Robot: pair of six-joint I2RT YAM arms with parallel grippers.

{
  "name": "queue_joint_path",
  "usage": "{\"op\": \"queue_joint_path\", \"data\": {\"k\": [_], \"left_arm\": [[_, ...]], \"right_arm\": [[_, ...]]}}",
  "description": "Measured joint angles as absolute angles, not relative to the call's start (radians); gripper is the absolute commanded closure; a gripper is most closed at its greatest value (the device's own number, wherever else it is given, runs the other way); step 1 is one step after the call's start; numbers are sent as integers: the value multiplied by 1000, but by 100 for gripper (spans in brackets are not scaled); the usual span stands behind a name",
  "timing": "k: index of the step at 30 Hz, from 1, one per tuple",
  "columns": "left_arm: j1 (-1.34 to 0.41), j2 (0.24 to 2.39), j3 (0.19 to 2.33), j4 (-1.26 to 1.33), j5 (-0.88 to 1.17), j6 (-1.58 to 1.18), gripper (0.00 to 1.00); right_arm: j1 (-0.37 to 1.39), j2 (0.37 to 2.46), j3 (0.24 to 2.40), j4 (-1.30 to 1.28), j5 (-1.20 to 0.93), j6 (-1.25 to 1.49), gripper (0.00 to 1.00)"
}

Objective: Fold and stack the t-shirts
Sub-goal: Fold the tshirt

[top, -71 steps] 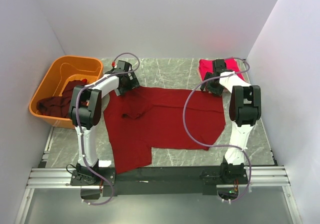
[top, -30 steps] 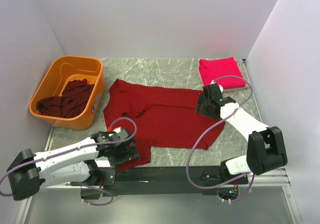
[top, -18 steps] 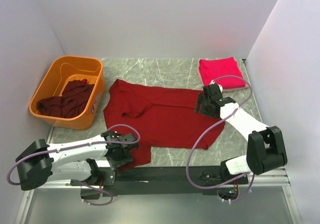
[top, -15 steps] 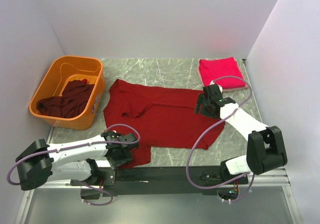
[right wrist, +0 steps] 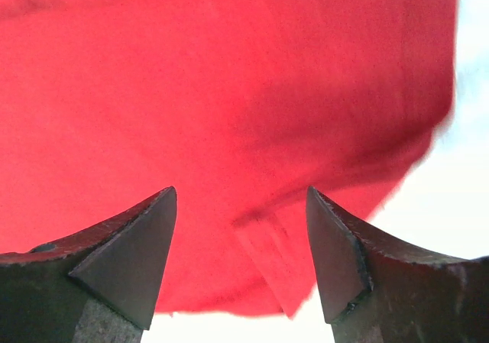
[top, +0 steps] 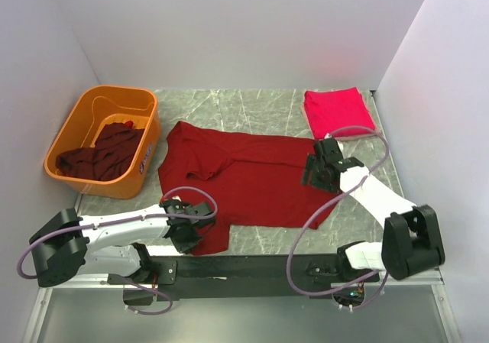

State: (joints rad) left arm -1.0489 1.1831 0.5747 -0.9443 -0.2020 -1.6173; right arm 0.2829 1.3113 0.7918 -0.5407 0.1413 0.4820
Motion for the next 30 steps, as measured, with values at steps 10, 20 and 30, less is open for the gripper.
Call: {"op": "queue_joint_path", "data": {"k": [10,20,30], "left_arm": [[-1049,1139,625,-921,-279,-1531,99],[-1048,1021,609,-887,-299,-1508,99],[-1048,1011,598,-881,-304,-1505,99]], "right_arm": [[373,1206,665,-680,127,590,31],[422,1372,690,-694,195,648,36],[406,1388,711,-754,292,724,40]]}}
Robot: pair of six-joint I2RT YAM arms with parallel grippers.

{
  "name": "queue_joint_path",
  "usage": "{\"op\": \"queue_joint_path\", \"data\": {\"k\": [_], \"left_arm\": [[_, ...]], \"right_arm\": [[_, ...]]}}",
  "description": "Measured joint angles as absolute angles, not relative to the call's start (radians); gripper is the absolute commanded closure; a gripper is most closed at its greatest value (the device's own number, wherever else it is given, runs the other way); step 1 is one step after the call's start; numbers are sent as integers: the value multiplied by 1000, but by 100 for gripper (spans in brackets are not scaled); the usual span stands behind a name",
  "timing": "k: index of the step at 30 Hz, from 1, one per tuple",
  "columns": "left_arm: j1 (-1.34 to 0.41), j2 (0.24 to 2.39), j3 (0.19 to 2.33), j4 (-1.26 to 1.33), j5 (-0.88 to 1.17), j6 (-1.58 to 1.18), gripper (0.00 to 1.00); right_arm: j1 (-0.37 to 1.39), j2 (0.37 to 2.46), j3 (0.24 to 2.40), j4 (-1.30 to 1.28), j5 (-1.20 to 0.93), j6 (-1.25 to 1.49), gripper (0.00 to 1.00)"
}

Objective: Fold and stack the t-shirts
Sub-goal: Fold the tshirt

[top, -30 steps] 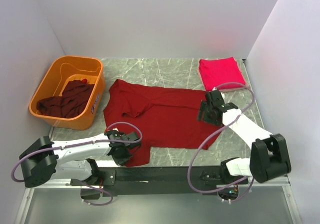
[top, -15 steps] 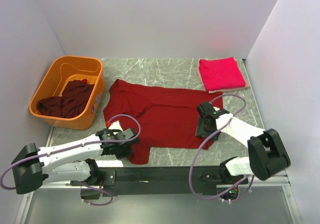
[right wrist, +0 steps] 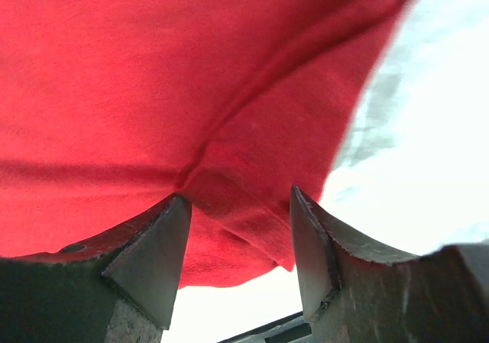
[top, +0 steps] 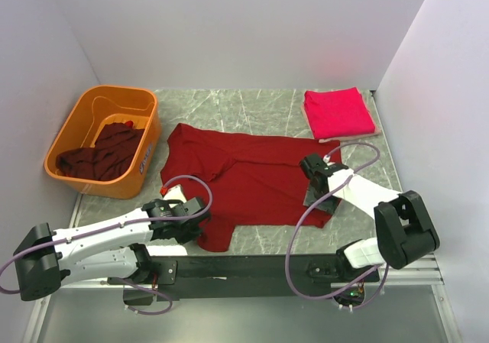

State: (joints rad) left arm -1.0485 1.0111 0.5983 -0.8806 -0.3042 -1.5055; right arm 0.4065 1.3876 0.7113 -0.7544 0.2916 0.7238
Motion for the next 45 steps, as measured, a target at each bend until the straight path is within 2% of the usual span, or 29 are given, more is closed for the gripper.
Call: {"op": "queue_joint_path", "data": {"k": [8,18,22,29,36,38,40,43,45], "left_arm": [[-1045,1010,597,-883,-304,-1505,99],[-1042,1009,597,-905,-305,-1506,99],[-1041,989,597,-909,-305,-1507,99],[-1037,959,592,-910,-305,-1506,99],[-1031,915,567,-911,-306,-1510,99],[-1028,907,566,-912,-311,-1513,99],[-1026,900,565,-913,-313,-1514,99],[-1024,898,565,-913,-314,-1514,99],[-1022,898,564,-913,-314,-1514,99]], "right_arm": [[263,1290,650,-763,271,725,40],[189,1221,645,-766,238,713,39],[175,1198,640,-773,244,741,34],[23,1061,533,-757,253,822,53],[-105,969,508,-749,240,856,51],[-129,946,508,-751,232,871,42],[-149,916,508,-752,219,883,39],[-171,852,505,-741,175,891,38],[-175,837,505,-735,134,885,46]]}}
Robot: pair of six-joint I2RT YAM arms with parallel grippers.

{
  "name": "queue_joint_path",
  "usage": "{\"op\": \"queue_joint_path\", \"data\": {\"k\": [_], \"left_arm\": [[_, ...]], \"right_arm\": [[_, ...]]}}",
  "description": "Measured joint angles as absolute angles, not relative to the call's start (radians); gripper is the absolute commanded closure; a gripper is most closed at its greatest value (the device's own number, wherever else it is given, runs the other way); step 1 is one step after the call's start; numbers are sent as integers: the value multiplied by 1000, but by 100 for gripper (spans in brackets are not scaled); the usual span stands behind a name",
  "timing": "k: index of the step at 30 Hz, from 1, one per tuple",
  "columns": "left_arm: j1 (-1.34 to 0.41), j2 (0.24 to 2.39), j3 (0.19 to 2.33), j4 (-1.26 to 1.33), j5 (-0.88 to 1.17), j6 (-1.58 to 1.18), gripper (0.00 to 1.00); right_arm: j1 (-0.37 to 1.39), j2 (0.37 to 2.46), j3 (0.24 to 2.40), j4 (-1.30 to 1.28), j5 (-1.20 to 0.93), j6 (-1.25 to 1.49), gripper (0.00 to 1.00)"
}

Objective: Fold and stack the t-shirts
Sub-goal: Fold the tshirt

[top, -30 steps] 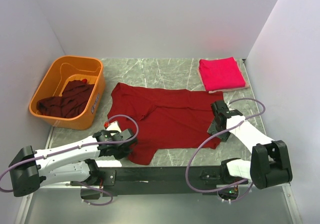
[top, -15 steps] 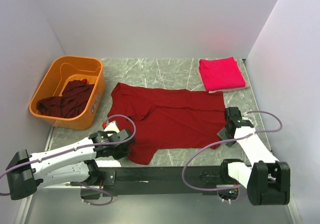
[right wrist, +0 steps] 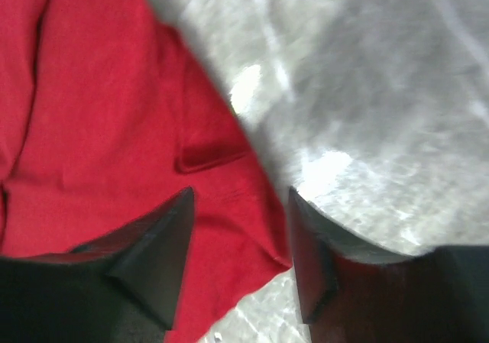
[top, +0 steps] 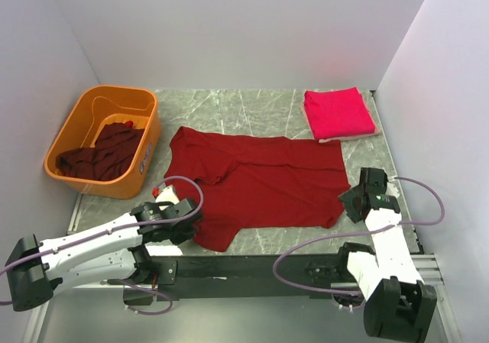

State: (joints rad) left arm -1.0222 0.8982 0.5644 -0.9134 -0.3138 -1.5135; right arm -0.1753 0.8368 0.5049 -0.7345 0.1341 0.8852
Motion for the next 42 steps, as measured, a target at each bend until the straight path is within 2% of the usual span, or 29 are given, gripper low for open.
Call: {"op": "queue_joint_path", "data": {"k": [1,6,9,11,19,22,24,25,26,28,34,38,42], "left_arm": [[-1020,898,564,-913,-314,-1514,99],[-1002,899,561,-911,-315,-1508,99],[-995,901,561,-910,-320,-1506,99],[-994,901,561,-910,-320,-1506,99],[-983,910,561,-910,-321,-1505,99],[-975,936,561,-911,-321,-1504,99],[-971,952,561,-910,-321,-1501,99],[-970,958,562,-910,-321,-1497,99],[-969,963,562,-910,-321,-1494,99],[-968,974,568,-912,-321,-1487,99],[-967,979,575,-906,-321,-1477,99],[-963,979,594,-910,-324,-1460,99],[-962,970,606,-909,-330,-1452,99]], "right_arm": [[-176,839,505,-728,109,873,52],[-177,927,505,-693,19,809,53],[-177,992,504,-679,3,780,61],[-177,1026,503,-665,-6,767,61],[-177,1026,503,-673,49,752,49],[-177,1022,501,-668,60,761,50],[-177,1025,484,-647,53,763,60],[-177,1028,474,-640,44,764,76],[-177,1031,464,-635,36,762,85],[-177,1028,457,-629,23,776,95],[-177,899,468,-678,46,797,100],[-177,784,519,-750,75,819,100],[-177,766,569,-830,88,830,100]]}}
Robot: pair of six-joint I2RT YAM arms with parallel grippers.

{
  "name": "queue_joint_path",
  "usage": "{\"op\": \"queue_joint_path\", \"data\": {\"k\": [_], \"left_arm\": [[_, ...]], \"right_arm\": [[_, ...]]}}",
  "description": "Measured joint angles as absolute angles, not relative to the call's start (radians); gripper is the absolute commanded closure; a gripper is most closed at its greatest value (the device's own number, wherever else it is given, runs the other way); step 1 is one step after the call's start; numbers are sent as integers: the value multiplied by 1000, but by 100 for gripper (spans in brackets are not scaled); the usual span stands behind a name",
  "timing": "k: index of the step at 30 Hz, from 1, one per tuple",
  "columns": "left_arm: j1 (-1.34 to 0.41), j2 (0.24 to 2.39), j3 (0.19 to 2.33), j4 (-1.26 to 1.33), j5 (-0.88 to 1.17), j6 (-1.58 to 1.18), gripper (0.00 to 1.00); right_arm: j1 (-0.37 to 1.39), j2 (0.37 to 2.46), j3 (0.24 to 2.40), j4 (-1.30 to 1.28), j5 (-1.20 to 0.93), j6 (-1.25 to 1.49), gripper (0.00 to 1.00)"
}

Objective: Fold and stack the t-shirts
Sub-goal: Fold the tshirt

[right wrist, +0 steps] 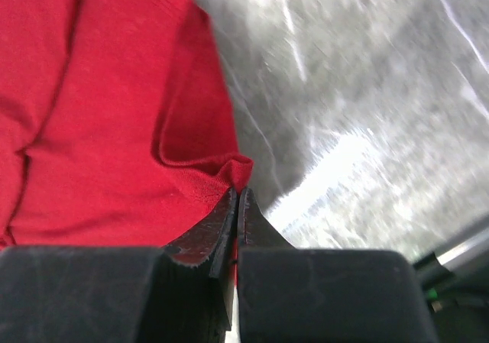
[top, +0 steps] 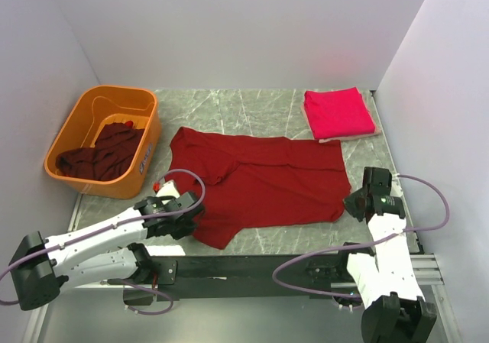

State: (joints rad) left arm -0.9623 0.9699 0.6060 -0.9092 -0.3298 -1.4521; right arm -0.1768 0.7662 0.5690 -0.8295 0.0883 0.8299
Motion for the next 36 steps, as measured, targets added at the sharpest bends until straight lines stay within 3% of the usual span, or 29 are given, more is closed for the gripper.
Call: {"op": "queue_joint_path", "data": {"k": [6,11,15,18,23,26,27,29,32,33,34,36], "left_arm": [[-955,933,606,-917,-331,-1448,99],[-952,936,607,-950,-330,-1449,99],[-952,934,607,-956,-330,-1449,99],[-952,931,607,-957,-329,-1448,99],[-949,947,607,-985,-295,-1439,93],[-949,955,607,-1022,-251,-1438,79],[-949,953,607,-1038,-233,-1437,78],[-949,939,603,-1069,-183,-1445,73],[-949,893,592,-1116,-117,-1453,25],[-949,875,593,-1132,-107,-1461,8],[-949,863,599,-1146,-107,-1461,1],[-948,854,643,-1179,-119,-1474,1]], "right_arm": [[-177,760,583,-958,95,847,98],[-177,734,583,-1027,122,852,91],[-177,764,583,-1031,129,850,76],[-176,797,581,-1032,128,847,58],[-176,804,593,-1033,154,842,44],[-176,831,635,-1022,164,832,36],[-176,849,656,-1003,167,828,31],[-171,875,691,-958,169,819,30],[-152,904,733,-865,176,817,26],[-142,910,741,-834,177,814,14],[-133,916,746,-810,178,815,13],[-106,941,757,-760,181,797,12]]}}
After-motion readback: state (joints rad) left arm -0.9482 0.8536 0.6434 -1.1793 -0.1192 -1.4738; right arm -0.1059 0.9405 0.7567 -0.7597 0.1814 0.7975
